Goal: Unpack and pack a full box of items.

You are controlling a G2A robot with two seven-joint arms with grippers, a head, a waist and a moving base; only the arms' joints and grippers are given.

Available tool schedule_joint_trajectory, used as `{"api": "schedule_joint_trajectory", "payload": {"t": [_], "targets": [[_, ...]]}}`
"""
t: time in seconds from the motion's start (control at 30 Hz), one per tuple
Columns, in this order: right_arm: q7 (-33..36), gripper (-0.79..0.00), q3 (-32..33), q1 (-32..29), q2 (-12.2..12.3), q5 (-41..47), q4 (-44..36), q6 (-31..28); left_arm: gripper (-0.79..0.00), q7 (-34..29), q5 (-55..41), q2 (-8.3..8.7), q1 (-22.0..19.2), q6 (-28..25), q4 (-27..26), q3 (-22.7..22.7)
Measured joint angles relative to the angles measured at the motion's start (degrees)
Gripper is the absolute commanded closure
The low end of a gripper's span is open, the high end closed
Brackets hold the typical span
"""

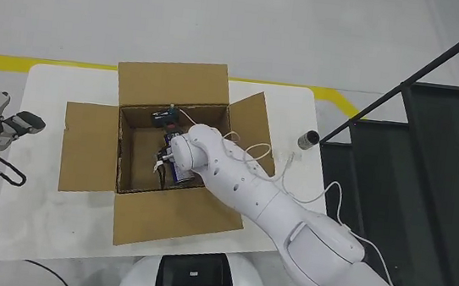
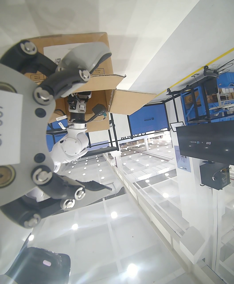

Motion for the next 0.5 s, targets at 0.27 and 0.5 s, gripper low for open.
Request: {"api": "schedule_joint_trajectory", "payload": {"t": [0.27,0.5], "targets": [[-1.48,-0.785,0.08,1.74,-2.23,2.67,7.14,-1.7,-0.785,0.0,0.0,0.0,0.0,0.0,0.0,0.0],[-3.05,-0.422,-0.1,2.87,-3.95,3.88,12.16,-3.63,-0.785,0.0,0.0,0.0,0.0,0.0,0.0,0.0]]}}
